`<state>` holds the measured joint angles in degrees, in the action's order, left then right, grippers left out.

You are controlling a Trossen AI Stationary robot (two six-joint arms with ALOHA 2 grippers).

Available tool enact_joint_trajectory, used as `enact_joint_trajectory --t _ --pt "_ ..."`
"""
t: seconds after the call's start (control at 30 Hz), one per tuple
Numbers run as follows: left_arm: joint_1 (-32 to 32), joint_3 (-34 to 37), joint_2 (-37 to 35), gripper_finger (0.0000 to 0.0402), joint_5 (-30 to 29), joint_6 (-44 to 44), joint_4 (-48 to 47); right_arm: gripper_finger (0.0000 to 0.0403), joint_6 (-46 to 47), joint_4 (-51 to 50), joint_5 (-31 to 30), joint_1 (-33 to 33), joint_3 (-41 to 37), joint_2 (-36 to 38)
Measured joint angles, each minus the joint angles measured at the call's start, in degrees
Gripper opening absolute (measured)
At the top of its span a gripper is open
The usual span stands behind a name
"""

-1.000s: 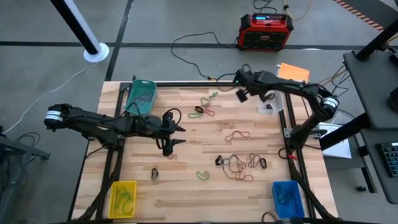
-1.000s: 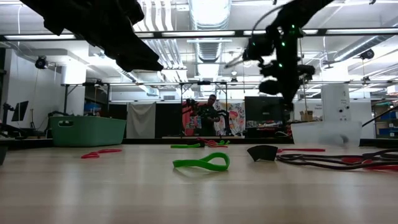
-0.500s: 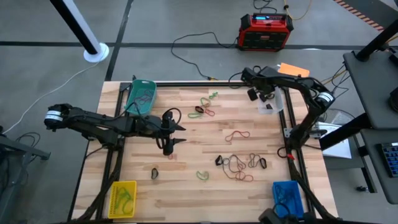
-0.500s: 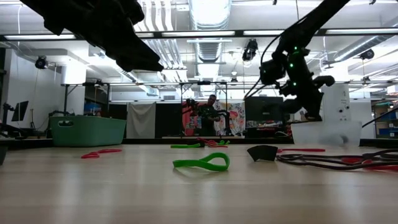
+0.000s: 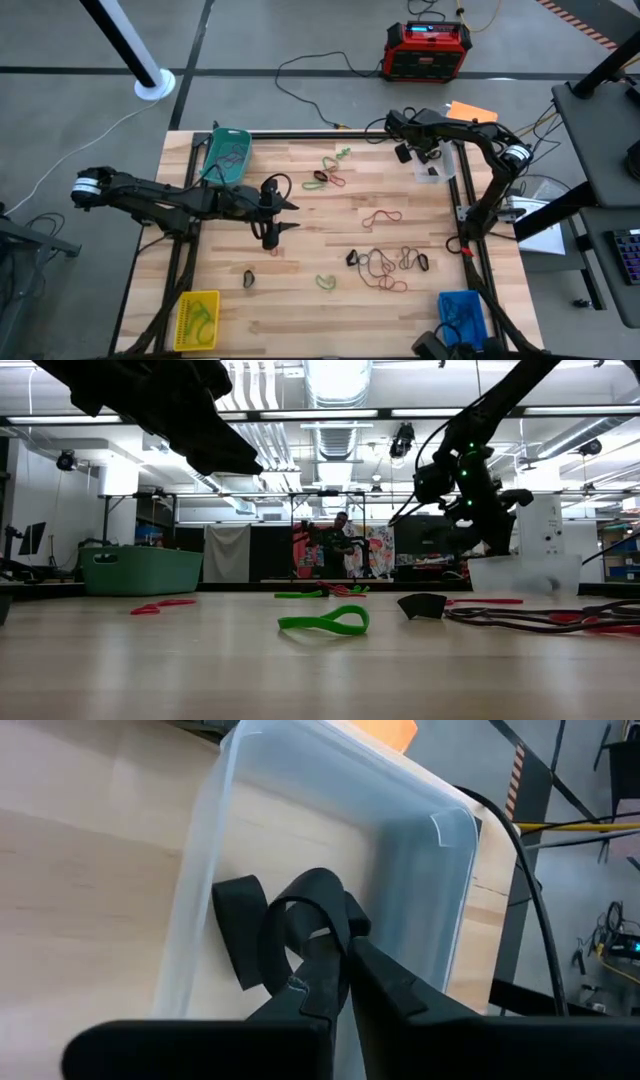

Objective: Sort rubber bands into baskets
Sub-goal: Put the black rubber band into the transparent bin, then put the green rubber band into the yellow bin

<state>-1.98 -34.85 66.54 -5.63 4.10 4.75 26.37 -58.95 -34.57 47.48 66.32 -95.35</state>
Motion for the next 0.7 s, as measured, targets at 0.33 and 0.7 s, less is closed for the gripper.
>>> enact_joint_trajectory --t 0.33,0.7 --pt "0.0 0.0 0.0 0.0215 0.0 0.92 -0.04 0.0085 -0.7 1.21 -0.02 0.07 0.0 0.0" --pt "0.0 0.02 0.0 0.0215 0.0 2.7 -0.03 0.0144 -1.04 1.38 0.04 -1.23 0.0 1.21"
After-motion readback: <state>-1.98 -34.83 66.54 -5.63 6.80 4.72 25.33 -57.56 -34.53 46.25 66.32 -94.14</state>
